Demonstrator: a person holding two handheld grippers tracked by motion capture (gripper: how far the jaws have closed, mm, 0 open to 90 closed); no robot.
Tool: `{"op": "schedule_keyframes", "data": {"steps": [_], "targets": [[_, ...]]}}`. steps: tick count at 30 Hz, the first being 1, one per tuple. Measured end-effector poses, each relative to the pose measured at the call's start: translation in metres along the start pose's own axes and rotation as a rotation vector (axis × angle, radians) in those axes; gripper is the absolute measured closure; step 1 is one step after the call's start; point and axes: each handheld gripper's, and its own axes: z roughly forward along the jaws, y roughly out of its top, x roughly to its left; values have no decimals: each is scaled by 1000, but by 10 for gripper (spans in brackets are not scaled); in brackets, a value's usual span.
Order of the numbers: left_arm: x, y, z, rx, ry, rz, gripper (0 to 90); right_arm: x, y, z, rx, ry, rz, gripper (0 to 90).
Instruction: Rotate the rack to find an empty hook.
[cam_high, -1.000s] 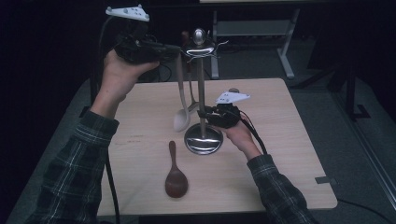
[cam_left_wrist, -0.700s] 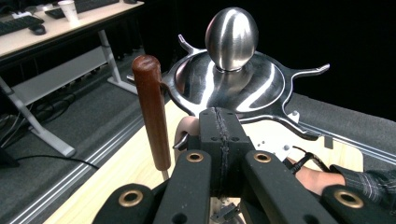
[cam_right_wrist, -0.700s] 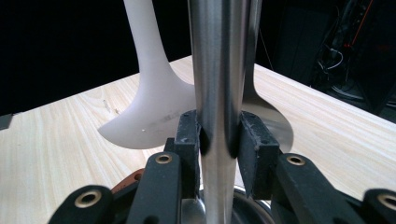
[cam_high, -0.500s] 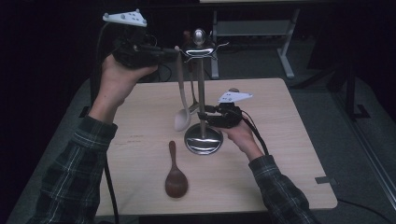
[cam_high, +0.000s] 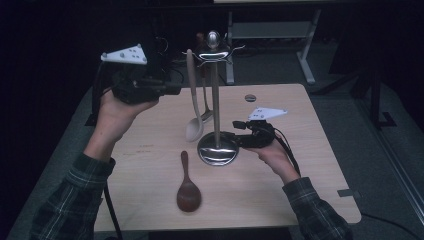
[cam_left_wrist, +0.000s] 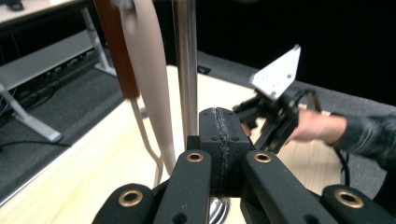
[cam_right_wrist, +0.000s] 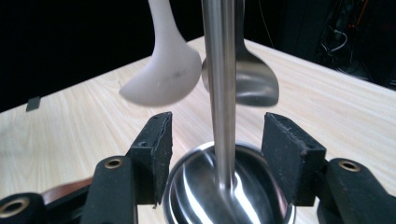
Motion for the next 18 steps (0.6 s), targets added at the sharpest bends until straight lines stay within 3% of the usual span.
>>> {"op": "schedule_keyframes", "data": {"steps": [7, 18], "targets": [[-6, -40, 8, 55, 48, -15, 899, 3, -18, -15, 50, 0, 3, 414], [-9, -106, 23, 122, 30, -77, 899, 7, -48, -25, 138, 2, 7, 399]]}}
